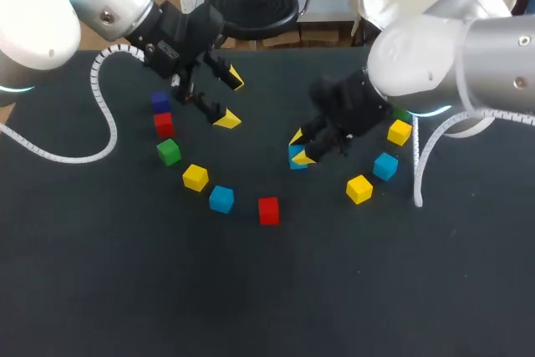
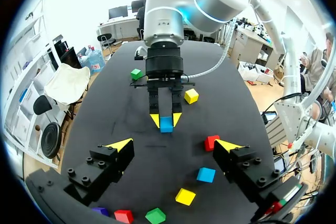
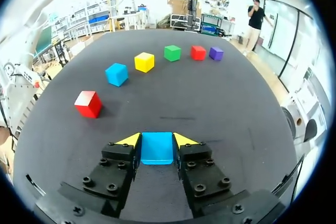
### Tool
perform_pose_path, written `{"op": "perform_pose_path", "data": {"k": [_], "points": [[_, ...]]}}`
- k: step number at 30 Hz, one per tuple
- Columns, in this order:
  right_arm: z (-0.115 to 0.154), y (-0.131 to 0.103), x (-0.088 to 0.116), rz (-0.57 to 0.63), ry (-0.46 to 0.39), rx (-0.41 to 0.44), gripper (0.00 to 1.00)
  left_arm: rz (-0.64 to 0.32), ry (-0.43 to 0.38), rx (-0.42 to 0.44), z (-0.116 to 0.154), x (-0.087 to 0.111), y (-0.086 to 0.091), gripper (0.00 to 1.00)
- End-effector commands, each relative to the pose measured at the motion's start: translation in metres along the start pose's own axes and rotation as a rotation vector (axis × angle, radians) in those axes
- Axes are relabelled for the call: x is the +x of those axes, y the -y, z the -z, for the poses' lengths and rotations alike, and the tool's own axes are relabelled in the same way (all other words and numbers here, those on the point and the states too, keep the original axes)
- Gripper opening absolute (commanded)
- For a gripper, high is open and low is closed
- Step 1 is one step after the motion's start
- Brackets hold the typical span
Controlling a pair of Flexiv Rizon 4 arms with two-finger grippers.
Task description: Place the blue cubes, place green cubes on the blue cubes, place the yellow cubes on the green cubes, then place the red cubes on the yellow cubes, and place purple cube on the red cubes.
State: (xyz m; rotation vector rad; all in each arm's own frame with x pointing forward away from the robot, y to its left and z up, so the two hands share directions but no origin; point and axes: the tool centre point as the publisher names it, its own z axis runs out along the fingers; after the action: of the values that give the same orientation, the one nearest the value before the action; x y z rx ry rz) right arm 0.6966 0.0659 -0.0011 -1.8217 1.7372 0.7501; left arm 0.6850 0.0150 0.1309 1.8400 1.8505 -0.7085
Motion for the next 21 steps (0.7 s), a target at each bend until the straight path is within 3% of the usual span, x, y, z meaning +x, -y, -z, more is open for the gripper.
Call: {"op": "perform_pose_path", "data": {"k": [1, 21], "points": [[0.0007, -0.0074, -0.0056, -0.026, -0.018, 0.028, 0.0, 0.001, -0.002, 0.0, 0.0001, -0.0003, 0.0002, 1.0], [-0.0061, 0.0014, -0.0018, -0.027, -0.001, 0.06, 0.0, 0.001, -0.002, 0.0, 0.0001, -0.0003, 0.0002, 1.0]]}}
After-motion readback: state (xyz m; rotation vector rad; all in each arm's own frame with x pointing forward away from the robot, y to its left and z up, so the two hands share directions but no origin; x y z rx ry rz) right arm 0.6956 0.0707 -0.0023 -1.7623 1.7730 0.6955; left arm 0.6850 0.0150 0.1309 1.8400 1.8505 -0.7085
